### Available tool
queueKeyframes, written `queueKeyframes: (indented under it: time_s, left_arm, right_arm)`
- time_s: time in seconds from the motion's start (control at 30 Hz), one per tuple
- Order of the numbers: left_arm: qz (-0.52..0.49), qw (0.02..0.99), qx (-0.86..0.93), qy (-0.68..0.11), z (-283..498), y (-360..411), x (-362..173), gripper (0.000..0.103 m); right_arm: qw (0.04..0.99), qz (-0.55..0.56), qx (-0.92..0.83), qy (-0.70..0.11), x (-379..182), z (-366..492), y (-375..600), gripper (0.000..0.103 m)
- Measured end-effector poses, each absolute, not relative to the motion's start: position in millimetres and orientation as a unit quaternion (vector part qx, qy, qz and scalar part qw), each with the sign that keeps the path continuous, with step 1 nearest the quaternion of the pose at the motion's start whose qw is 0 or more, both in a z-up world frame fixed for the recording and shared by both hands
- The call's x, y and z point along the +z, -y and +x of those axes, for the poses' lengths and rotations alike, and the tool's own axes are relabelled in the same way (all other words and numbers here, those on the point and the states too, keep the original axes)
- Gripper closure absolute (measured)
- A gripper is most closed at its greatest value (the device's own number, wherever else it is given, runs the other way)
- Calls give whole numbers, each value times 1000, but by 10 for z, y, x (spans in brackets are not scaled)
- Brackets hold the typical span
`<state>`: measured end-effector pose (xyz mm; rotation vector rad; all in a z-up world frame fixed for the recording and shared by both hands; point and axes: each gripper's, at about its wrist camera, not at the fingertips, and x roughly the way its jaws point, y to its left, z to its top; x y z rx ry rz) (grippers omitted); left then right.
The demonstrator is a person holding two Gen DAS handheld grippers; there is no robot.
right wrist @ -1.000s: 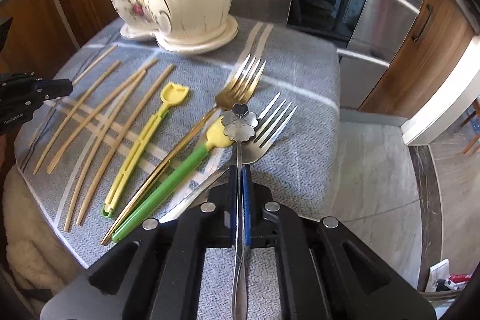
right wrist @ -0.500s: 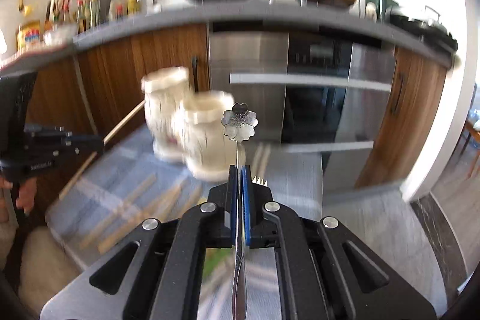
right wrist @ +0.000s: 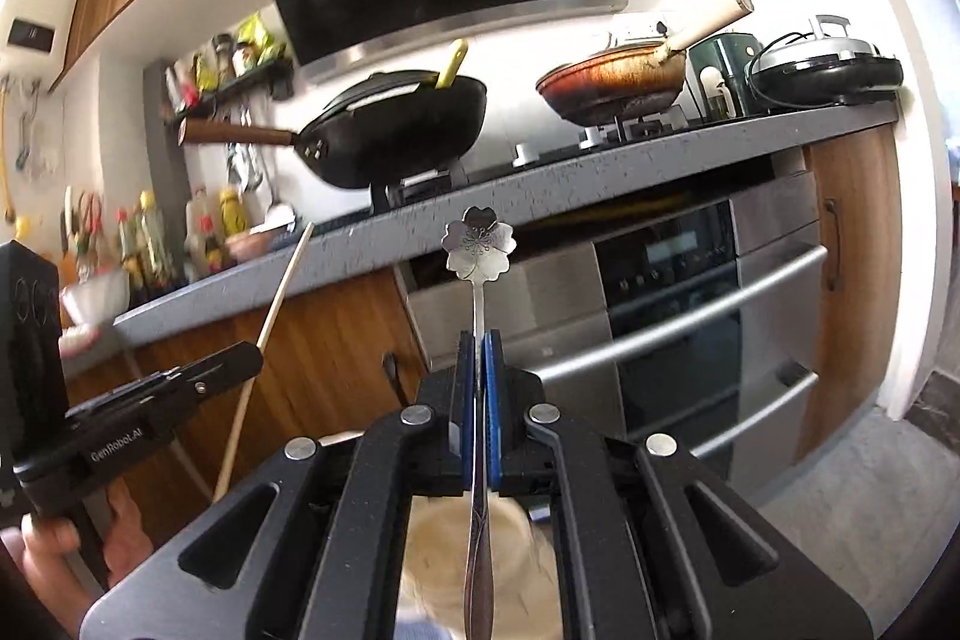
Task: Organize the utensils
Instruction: 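Drop the chopstick into the tall holder cup while the right tool drops the spoon into the short cup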
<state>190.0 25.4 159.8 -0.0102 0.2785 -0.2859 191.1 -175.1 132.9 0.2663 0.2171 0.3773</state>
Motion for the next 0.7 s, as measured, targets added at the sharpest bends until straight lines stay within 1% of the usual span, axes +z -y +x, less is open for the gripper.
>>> queueKeyframes:
  time_s: [0.1,0.27,0.33,0.43,0.7]
  left_arm:
    - [-10,983,-129,-130,2121,-237,1565,97]
    - [21,988,-93,-118,2352,-168,1382,97]
    - [26,989,-88,-114,2332,-179,1304,97]
    - [11,986,-101,-128,2292,-255,1209,97]
    - [1,980,-120,-158,1953,-433,1022,97]
  right_arm:
    - [970,149,169,-97,1247,2156,1677,100]
    - [973,138,158,-100,1044,2325,1561,100]
    - [972,133,160,-111,943,2341,1526,100]
    - [971,119,165,-128,831,2314,1498,100]
    - [969,85,170,-158,714,2084,1492,100]
